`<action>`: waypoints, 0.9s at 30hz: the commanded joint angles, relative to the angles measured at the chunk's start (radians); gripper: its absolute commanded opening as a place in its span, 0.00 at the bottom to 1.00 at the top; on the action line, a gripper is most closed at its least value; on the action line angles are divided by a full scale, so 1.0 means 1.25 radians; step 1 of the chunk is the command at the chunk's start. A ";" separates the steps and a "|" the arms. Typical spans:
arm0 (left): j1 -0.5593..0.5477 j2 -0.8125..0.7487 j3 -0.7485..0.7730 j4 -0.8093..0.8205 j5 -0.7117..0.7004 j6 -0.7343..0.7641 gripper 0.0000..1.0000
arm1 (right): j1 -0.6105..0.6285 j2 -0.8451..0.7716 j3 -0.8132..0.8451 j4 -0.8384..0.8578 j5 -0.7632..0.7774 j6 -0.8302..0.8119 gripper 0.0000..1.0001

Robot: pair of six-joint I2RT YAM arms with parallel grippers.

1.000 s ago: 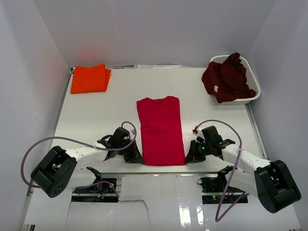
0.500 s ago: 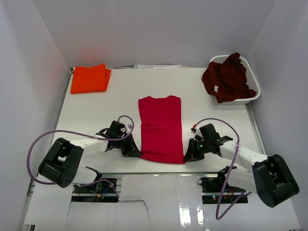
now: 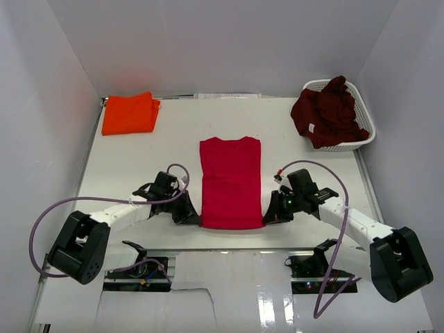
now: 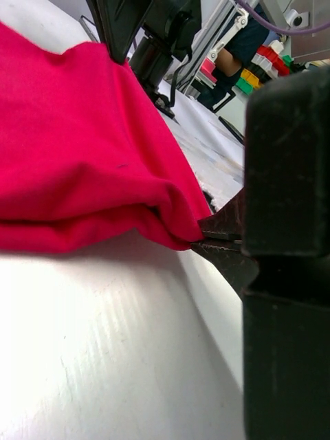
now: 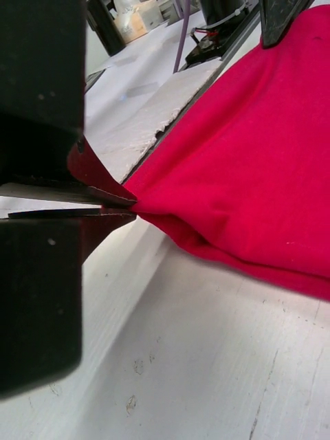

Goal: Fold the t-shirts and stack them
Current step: Grab one side of the 2/3 rectangular tshirt with both arms

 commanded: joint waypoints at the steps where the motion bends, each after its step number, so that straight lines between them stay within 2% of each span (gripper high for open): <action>1: 0.008 -0.045 0.050 -0.068 -0.024 0.009 0.00 | -0.002 -0.017 0.043 -0.056 0.016 -0.020 0.08; 13: 0.012 -0.060 0.195 -0.162 -0.048 0.021 0.00 | -0.003 -0.023 0.181 -0.132 0.040 -0.041 0.08; 27: 0.065 -0.031 0.297 -0.202 -0.016 0.043 0.00 | -0.032 0.054 0.297 -0.147 0.022 -0.077 0.08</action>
